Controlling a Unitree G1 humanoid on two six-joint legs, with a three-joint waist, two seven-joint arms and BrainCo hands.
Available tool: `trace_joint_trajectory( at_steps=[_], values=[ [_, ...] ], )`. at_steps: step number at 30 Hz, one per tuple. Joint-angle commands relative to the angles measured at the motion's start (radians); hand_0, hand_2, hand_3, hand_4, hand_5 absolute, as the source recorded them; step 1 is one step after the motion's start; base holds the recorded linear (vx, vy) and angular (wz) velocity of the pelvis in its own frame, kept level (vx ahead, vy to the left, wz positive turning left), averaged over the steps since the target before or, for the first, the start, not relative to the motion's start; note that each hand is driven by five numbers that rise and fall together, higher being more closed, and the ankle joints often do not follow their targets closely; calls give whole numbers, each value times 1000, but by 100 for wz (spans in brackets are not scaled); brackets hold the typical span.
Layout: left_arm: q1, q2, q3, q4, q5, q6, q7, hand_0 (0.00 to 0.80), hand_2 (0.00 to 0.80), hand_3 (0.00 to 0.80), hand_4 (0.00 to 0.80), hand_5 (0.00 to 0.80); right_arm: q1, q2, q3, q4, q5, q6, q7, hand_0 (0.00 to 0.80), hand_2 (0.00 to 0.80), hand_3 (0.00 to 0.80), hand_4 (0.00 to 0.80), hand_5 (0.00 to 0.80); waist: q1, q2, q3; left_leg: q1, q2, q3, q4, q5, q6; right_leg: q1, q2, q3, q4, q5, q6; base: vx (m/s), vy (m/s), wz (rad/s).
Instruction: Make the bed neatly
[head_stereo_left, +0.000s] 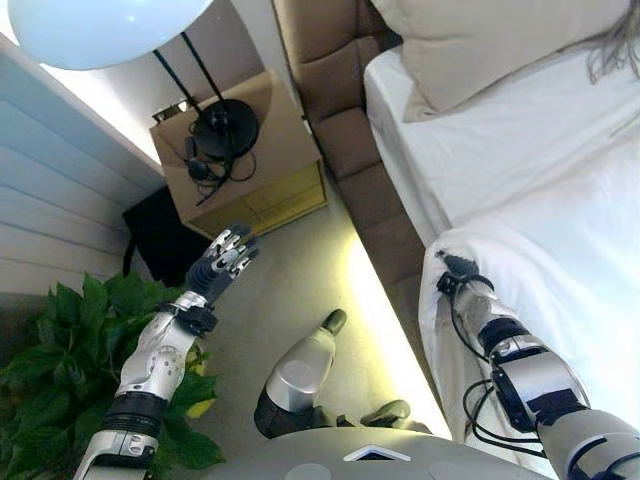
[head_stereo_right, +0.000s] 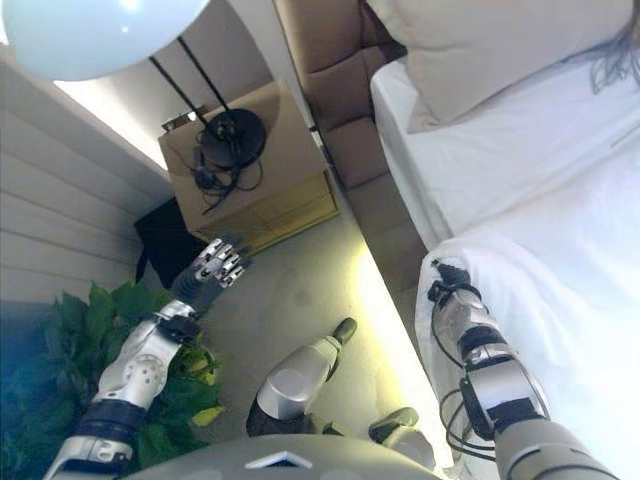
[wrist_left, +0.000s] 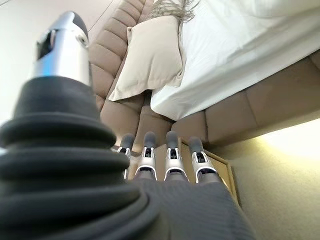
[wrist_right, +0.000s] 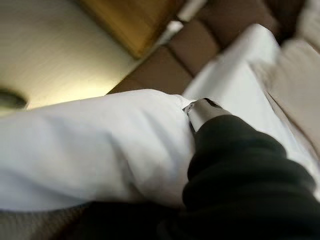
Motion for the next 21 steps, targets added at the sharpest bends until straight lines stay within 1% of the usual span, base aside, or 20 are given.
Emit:
trace_joint_trajectory(
  at_steps=[1,4,5,6,7,12,15,16,19,21],
  values=[
    [8,14,-15,-15,48,-22,-40,0,0,0,0,0,-180,177,85,-150,-24,-20,75,800,800,800,800,800,57,-44,-58,-27,0,-26,-25,44,-17,56,-128,14,9,169,33,39,35,6],
    [3,10,-12,-7,55,-20,-43,0,0,0,0,0,-172,190,78,-145,-18,-22,63,800,800,800,800,800,59,-42,-57,-27,-9,-36,-23,46,-16,56,-131,13,18,174,34,14,19,11],
    [4,10,-10,-5,57,-20,-47,0,0,0,0,0,-166,189,75,-143,-18,-21,64,659,659,659,659,659,59,-42,-57,-26,-10,-37,-23,47,-16,56,-131,13,20,175,34,-6,-1,9],
    [8,10,-4,-5,61,-20,-53,0,0,0,0,0,-153,187,69,-140,-16,-21,60,238,238,238,238,238,59,-43,-56,-24,-11,-39,-25,47,-15,55,-132,12,25,177,35,-12,-6,5],
    [11,9,0,-3,62,-19,-57,0,0,0,0,0,-146,183,65,-140,-9,-19,60,0,0,0,0,0,57,-44,-56,-21,-11,-39,-27,47,-15,55,-132,12,26,179,36,0,0,0],
    [25,5,13,12,73,-27,-68,0,0,0,0,0,-81,169,26,-127,21,-37,76,0,0,0,0,0,43,-52,-60,-2,-8,-36,-34,44,-13,56,-128,21,27,188,37,0,0,0],
    [42,-8,23,22,78,-32,-62,0,0,0,0,0,21,158,10,-131,-34,-37,97,0,0,0,0,0,22,-58,-69,13,-3,-30,-40,41,-13,56,-119,37,18,189,36,0,0,0],
    [48,-15,22,24,90,-41,-61,0,0,0,0,0,64,154,10,-120,-34,-35,103,0,0,0,0,0,14,-57,-73,18,1,-27,-42,39,-12,56,-115,44,15,185,33,-5,7,-6],
    [54,-26,12,27,102,-55,-57,0,0,0,0,0,112,147,0,-82,-17,-45,112,0,0,0,0,0,5,-52,-76,28,8,-26,-45,37,-12,55,-109,51,13,173,28,1,6,-14],
    [58,-40,-5,39,100,-75,-51,0,0,0,0,0,156,146,-22,-41,4,-67,127,0,0,0,0,0,-9,-41,-79,31,17,-17,-48,37,-15,57,-103,57,8,157,23,-26,21,-10]
  ],
)
